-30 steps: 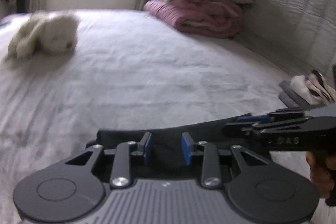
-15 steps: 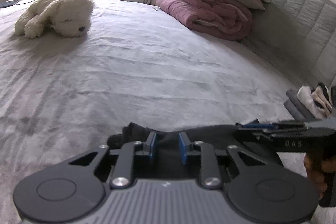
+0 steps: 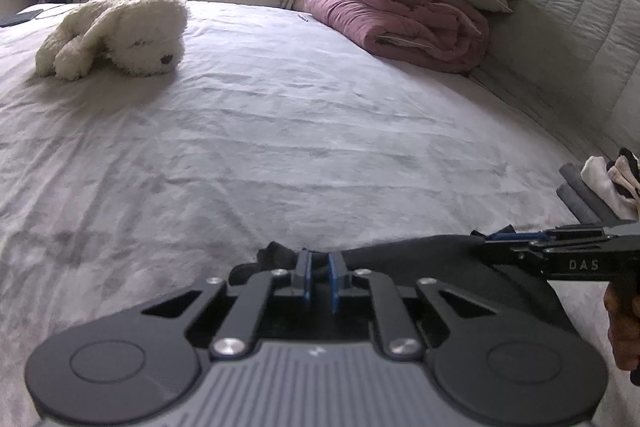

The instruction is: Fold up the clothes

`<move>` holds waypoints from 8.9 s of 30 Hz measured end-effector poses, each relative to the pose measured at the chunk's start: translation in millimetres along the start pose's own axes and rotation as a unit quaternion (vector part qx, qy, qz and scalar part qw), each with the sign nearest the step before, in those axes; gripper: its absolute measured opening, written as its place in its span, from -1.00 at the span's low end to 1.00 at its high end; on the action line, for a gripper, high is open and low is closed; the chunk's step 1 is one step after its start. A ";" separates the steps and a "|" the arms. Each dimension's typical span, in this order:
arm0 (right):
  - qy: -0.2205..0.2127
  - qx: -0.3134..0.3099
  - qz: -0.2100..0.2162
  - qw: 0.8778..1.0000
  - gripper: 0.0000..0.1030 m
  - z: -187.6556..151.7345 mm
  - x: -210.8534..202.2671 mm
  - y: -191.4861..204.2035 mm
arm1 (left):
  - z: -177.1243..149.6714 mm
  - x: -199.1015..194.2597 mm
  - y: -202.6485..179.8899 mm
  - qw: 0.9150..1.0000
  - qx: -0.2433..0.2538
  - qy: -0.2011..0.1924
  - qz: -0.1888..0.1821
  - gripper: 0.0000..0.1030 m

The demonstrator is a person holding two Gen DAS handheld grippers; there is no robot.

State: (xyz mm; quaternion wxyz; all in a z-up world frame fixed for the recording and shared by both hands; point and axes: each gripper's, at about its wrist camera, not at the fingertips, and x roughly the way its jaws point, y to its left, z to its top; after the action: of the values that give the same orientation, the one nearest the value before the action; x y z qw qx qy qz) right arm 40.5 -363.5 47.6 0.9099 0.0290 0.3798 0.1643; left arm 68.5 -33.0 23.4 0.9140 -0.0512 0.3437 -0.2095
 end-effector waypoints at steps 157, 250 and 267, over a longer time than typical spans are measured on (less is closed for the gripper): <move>0.047 -0.201 0.074 0.976 -0.64 -57.0 -69.6 67.4 | -59.1 -86.4 -75.8 0.987 0.156 0.021 0.008 -0.28; 0.004 0.022 0.002 1.000 -0.35 -3.7 -5.3 -14.2 | 0.9 -2.2 42.0 0.992 -0.123 0.019 0.022 -0.05; -0.008 0.031 -0.006 0.999 -0.26 -2.8 -16.5 -14.4 | 6.3 -18.9 68.6 0.979 -0.204 0.015 -0.015 -0.39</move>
State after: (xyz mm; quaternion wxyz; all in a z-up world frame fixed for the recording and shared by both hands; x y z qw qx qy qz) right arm 31.7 -382.6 54.3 0.9125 0.0567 0.3776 0.1468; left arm 83.7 36.8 23.4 0.8759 -0.2387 0.3917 -0.1494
